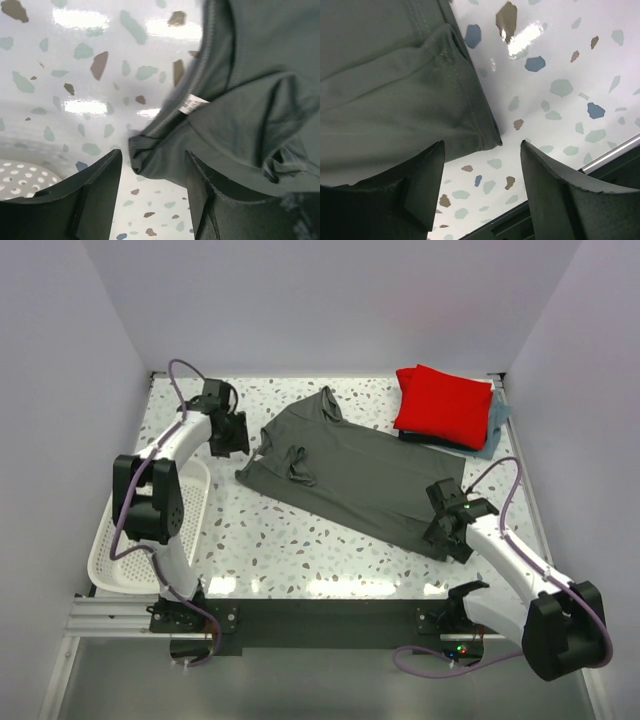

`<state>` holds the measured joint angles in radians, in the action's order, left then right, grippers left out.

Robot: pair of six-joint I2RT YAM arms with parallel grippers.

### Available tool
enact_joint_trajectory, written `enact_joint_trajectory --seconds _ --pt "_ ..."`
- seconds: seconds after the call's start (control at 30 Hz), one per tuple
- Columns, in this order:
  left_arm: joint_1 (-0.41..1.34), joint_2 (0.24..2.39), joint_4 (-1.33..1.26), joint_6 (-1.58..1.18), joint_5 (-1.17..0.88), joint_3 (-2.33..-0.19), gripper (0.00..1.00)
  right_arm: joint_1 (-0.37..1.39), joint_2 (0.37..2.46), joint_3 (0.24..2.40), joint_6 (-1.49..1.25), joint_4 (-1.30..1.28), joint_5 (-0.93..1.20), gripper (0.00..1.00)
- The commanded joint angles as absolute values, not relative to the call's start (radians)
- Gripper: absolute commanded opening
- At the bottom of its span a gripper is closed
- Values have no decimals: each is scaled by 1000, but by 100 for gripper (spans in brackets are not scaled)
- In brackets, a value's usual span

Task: Fold and stack the t-shirts
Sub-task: Fold the tshirt

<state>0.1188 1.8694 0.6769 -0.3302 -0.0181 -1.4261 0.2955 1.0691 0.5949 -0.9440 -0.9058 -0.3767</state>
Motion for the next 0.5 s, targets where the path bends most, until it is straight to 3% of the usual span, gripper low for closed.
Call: enact_joint_trajectory --seconds 0.0,0.27,0.47 --pt "193 1772 649 -333 -15 -1445 58 296 1029 653 -953 -920 -407 70" --pt "351 1764 581 -364 -170 -1379 55 311 1032 703 -911 -848 -354 71" --pt "400 1842 581 -362 -178 -1396 55 342 1040 709 -916 -821 -342 71"
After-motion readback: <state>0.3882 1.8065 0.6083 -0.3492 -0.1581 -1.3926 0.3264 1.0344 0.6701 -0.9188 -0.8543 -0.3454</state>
